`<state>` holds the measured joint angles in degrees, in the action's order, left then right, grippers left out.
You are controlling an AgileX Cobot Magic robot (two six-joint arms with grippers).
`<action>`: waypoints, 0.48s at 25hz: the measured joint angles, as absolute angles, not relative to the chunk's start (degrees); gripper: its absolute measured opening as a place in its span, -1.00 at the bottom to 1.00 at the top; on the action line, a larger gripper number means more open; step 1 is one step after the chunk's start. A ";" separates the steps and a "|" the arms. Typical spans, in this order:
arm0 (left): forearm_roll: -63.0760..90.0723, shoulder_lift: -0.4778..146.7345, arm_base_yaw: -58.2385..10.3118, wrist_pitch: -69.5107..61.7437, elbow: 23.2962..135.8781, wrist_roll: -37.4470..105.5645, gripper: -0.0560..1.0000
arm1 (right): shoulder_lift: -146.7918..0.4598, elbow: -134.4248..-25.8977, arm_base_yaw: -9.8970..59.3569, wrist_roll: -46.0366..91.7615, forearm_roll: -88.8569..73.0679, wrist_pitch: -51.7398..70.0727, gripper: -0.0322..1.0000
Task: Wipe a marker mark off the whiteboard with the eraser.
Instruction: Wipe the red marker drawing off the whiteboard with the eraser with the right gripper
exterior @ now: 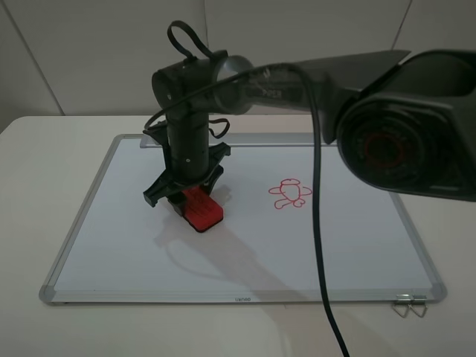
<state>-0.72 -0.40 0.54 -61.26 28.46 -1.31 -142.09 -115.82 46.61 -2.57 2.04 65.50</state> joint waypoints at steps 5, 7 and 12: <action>-0.72 -0.40 0.54 -61.26 28.46 -1.31 0.58 | -142.09 -115.82 44.18 -2.57 6.34 67.28 0.03; -0.72 -0.40 0.54 -61.26 28.46 -1.31 0.58 | -142.09 -115.82 42.45 -2.57 8.39 67.70 0.03; -0.72 -0.40 0.54 -61.26 28.46 -1.31 0.58 | -142.09 -115.82 39.25 -2.57 9.29 67.98 0.03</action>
